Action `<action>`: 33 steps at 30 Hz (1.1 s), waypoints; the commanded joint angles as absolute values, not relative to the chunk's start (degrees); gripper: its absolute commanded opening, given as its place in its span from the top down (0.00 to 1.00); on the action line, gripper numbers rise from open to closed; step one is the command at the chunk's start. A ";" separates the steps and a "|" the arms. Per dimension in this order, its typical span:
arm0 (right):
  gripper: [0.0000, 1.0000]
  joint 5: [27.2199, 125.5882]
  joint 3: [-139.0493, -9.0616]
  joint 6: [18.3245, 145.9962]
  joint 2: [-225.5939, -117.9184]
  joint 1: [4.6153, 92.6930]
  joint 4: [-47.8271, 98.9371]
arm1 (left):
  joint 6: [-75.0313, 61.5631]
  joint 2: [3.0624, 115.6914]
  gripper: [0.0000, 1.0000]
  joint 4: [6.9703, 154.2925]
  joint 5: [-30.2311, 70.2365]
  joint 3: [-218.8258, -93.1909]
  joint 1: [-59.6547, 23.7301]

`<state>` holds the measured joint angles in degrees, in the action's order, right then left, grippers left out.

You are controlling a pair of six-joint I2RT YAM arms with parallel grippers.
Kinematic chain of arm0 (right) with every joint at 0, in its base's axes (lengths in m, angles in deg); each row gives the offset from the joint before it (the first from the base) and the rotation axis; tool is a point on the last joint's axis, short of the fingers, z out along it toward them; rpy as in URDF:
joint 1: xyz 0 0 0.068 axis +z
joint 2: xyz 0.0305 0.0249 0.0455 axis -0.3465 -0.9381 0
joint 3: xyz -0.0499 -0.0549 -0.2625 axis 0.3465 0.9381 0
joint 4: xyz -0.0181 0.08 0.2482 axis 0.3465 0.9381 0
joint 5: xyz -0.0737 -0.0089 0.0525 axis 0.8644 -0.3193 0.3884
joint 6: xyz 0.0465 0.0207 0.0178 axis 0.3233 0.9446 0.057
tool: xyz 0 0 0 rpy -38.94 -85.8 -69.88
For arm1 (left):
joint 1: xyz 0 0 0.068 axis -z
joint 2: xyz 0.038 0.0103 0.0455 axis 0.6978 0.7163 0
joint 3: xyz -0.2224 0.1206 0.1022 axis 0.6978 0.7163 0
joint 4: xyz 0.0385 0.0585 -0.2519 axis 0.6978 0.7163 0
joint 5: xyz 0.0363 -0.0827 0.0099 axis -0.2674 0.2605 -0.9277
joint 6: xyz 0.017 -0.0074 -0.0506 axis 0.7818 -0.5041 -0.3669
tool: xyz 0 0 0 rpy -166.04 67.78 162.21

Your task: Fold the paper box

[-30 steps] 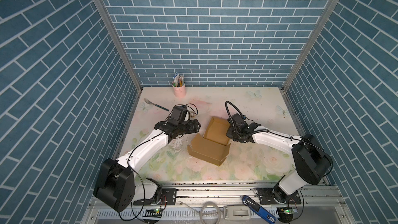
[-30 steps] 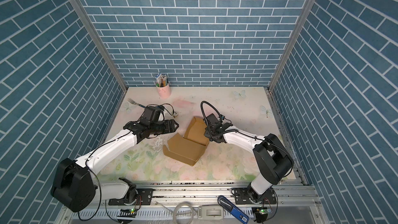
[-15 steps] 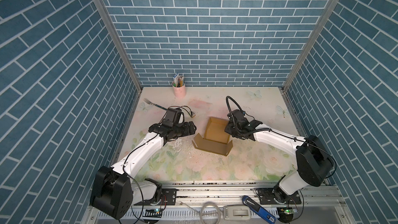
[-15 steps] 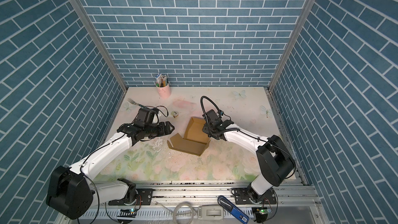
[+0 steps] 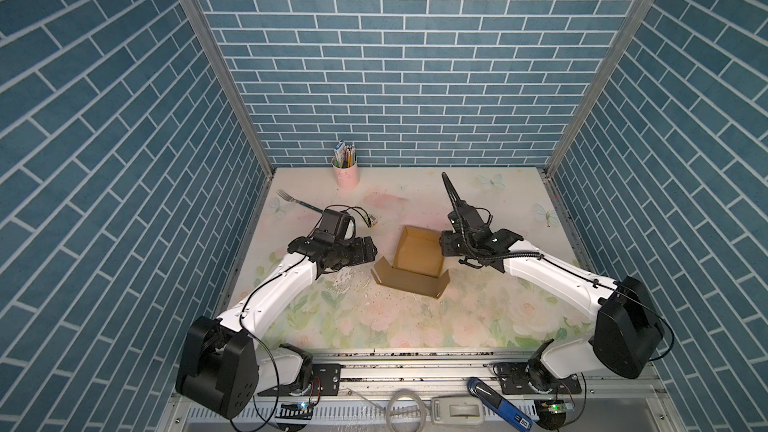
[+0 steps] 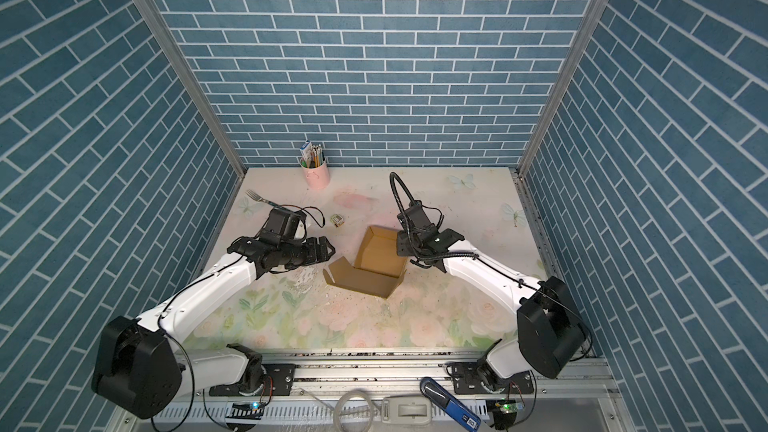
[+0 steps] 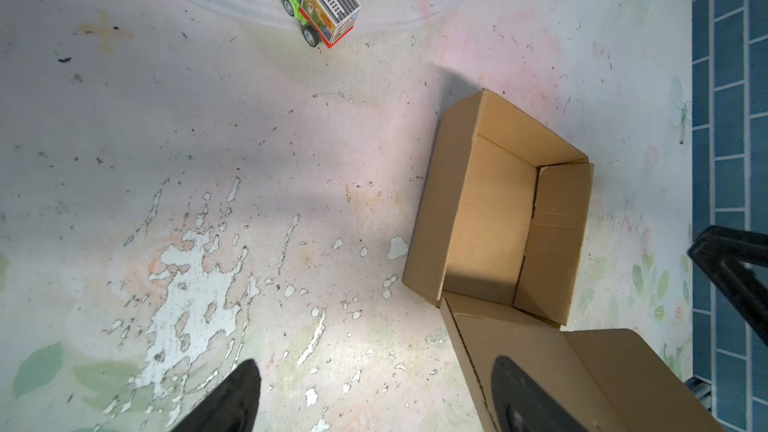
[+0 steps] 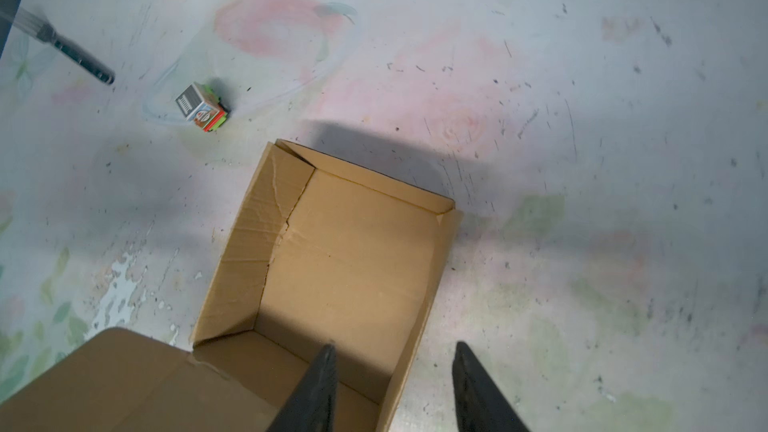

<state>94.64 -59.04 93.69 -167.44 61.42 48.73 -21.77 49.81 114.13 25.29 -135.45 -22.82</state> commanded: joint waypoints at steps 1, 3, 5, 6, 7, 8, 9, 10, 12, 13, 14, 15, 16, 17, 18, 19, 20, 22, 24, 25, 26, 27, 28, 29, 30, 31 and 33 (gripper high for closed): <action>0.53 90.05 -62.67 74.89 -168.93 59.71 50.37 | -20.56 50.51 0.11 116.42 24.02 -137.56 -23.31; 0.52 87.80 -63.83 68.88 -170.02 59.30 51.00 | -20.08 50.74 0.11 117.41 23.55 -138.13 -23.32; 0.52 86.00 -64.83 64.24 -171.45 58.72 51.73 | -19.58 50.88 0.11 118.46 23.01 -138.65 -23.32; 0.52 85.03 -65.66 62.22 -172.55 58.38 52.39 | -19.33 50.94 0.11 118.86 22.86 -138.76 -23.27; 0.52 84.43 -66.72 60.75 -173.61 58.18 53.29 | -18.95 51.02 0.11 119.17 22.77 -138.93 -23.31; 0.52 83.70 -68.08 58.90 -174.97 58.08 54.93 | -18.68 50.93 0.11 119.55 22.69 -139.10 -23.33; 0.52 83.81 -69.23 57.21 -176.11 58.10 56.22 | -18.35 50.93 0.11 120.00 22.54 -139.27 -23.34; 0.52 84.26 -69.81 56.20 -177.16 58.06 56.83 | -18.02 50.89 0.11 120.30 22.49 -139.37 -23.38; 0.52 83.79 -71.24 54.07 -179.21 57.67 57.41 | -17.20 51.07 0.11 121.19 22.20 -139.89 -23.47; 0.52 83.84 -71.89 53.28 -179.90 57.63 57.57 | -16.94 51.24 0.11 121.63 21.88 -140.31 -23.47; 0.52 84.01 -72.55 52.51 -180.97 57.54 57.55 | -16.49 51.41 0.11 122.17 21.50 -140.67 -23.50; 0.52 83.99 -73.22 51.74 -181.79 57.31 57.53 | -16.13 51.66 0.11 122.57 21.26 -141.02 -23.43; 0.52 83.58 -73.68 51.17 -182.41 57.23 57.53 | -15.82 51.82 0.11 122.92 21.14 -141.34 -23.49; 0.52 83.11 -74.22 50.50 -183.32 57.10 57.64 | -15.45 52.01 0.11 123.16 21.01 -141.62 -23.49; 0.52 82.78 -74.71 49.86 -184.20 56.95 57.65 | -15.21 52.16 0.11 123.41 20.88 -141.83 -23.44; 0.52 82.68 -75.26 49.28 -185.00 56.86 57.69 | -14.96 52.36 0.11 123.50 20.83 -142.07 -23.50; 0.52 82.74 -76.04 48.73 -185.96 56.75 57.93 | -14.62 52.69 0.11 123.84 20.76 -142.46 -23.53; 0.52 82.87 -77.47 47.74 -187.83 56.42 58.47 | -14.33 53.55 0.11 124.67 20.44 -143.51 -23.55; 0.52 82.90 -79.18 46.53 -189.72 56.06 59.19 | -14.00 54.50 0.11 125.40 20.21 -144.69 -23.58; 0.52 83.10 -79.84 46.22 -190.54 55.89 59.52 | -13.85 54.85 0.11 125.73 20.15 -145.27 -23.57; 0.52 83.17 -80.90 45.88 -191.35 55.70 59.97 | -13.61 55.23 0.11 126.06 19.84 -145.88 -23.60; 0.52 82.87 -81.62 45.50 -191.98 55.47 60.24 | -13.34 55.53 0.11 126.44 19.54 -146.42 -23.59; 0.52 83.31 -82.30 44.96 -192.57 55.36 60.53 | -13.23 55.86 0.11 126.60 19.42 -146.81 -23.53; 0.52 83.84 -83.35 44.41 -193.44 55.34 61.42 | -13.11 56.22 0.11 126.86 19.32 -147.30 -23.57; 0.52 84.13 -84.43 43.72 -194.26 55.34 62.48 | -12.91 56.71 0.11 127.07 19.42 -147.77 -23.54; 0.52 84.58 -85.16 43.32 -194.96 55.31 63.01 | -12.76 57.19 0.11 127.12 19.57 -148.11 -23.60; 0.52 84.96 -86.56 42.61 -196.08 55.17 63.84 | -12.46 58.26 0.11 127.45 19.77 -148.94 -23.65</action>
